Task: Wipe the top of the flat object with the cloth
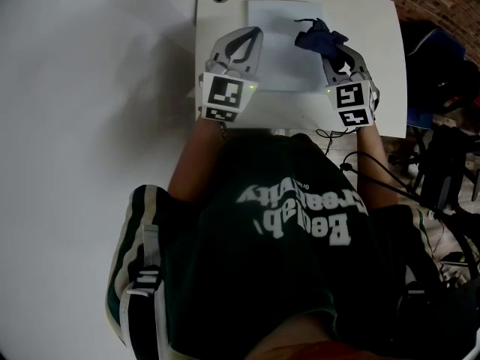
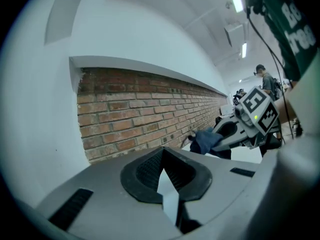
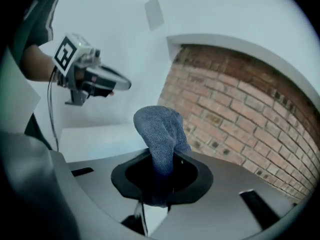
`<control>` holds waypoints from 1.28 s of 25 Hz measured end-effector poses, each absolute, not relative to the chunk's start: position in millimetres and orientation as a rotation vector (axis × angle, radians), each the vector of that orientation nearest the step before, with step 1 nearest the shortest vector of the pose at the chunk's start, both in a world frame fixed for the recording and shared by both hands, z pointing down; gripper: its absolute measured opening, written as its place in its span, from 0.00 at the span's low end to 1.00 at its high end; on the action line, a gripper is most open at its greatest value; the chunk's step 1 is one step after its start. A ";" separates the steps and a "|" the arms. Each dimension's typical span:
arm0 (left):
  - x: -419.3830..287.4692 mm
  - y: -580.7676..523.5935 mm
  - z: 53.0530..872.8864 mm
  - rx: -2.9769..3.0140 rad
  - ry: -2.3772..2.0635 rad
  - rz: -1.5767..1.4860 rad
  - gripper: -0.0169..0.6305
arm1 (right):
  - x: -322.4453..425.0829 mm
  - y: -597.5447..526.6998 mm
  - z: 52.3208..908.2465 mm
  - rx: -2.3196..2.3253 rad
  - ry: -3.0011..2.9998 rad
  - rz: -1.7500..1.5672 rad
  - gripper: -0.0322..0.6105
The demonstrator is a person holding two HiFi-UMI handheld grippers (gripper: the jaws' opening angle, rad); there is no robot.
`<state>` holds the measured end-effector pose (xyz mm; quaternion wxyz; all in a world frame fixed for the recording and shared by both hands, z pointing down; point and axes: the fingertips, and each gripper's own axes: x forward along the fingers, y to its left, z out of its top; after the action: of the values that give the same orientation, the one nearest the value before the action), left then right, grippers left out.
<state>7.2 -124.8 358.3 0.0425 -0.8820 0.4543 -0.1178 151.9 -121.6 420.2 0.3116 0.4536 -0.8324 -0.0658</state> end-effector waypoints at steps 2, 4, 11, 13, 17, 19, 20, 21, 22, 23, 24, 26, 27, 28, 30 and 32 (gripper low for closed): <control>8.9 -131.5 336.4 -2.673 1.407 -0.345 0.02 | 154.3 -132.1 373.8 1.325 -2.289 -0.241 0.14; 8.9 -135.0 314.2 -2.643 1.426 -0.328 0.02 | 158.2 -136.5 337.4 1.444 -2.366 -0.263 0.14; -10.1 -124.4 300.0 -2.590 1.470 -0.177 0.02 | 160.0 -127.7 306.4 1.725 -2.475 -0.207 0.14; -10.9 -124.9 301.2 -2.590 1.476 -0.167 0.02 | 158.2 -125.5 305.8 1.726 -2.453 -0.263 0.14; -9.7 -125.9 296.9 -2.587 1.483 -0.146 0.02 | 154.9 -122.5 300.4 1.697 -2.433 -0.346 0.14; -9.7 -126.0 295.1 -2.583 1.488 -0.145 0.02 | 154.0 -121.6 298.7 1.687 -2.429 -0.364 0.14; -9.5 -126.0 294.8 -2.582 1.490 -0.146 0.02 | 154.0 -121.2 298.3 1.684 -2.429 -0.368 0.14; -9.4 -125.9 294.6 -2.581 1.491 -0.147 0.02 | 154.0 -120.8 298.1 1.683 -2.431 -0.369 0.14; -9.5 -125.8 294.6 -2.581 1.492 -0.147 0.02 | 154.0 -120.6 298.0 1.682 -2.433 -0.369 0.14; -9.6 -125.8 294.7 -2.580 1.492 -0.148 0.02 | 154.0 -120.5 297.8 1.681 -2.436 -0.369 0.14; -10.0 -125.9 294.8 -2.579 1.494 -0.148 0.02 | 154.0 -120.5 297.5 1.680 -2.438 -0.369 0.14; -11.0 -126.3 295.1 -2.577 1.500 -0.148 0.02 | 153.9 -120.9 297.4 1.677 -2.443 -0.368 0.14; -11.3 -126.5 295.5 -2.577 1.504 -0.149 0.02 | 153.8 -121.1 297.6 1.675 -2.444 -0.367 0.14; -11.5 -126.7 295.9 -2.577 1.507 -0.151 0.02 | 153.8 -121.2 297.9 1.673 -2.444 -0.367 0.14; -11.3 -127.1 296.3 -2.576 1.510 -0.156 0.02 | 153.9 -121.5 298.5 1.670 -2.446 -0.364 0.14; -11.2 -127.3 296.3 -2.575 1.509 -0.159 0.02 | 153.7 -121.7 298.8 1.670 -2.449 -0.362 0.14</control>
<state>-11.2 -127.3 296.3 0.0764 -0.8590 0.5034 -0.0532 153.7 -121.7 298.8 0.0777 0.5575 -0.8176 -0.1210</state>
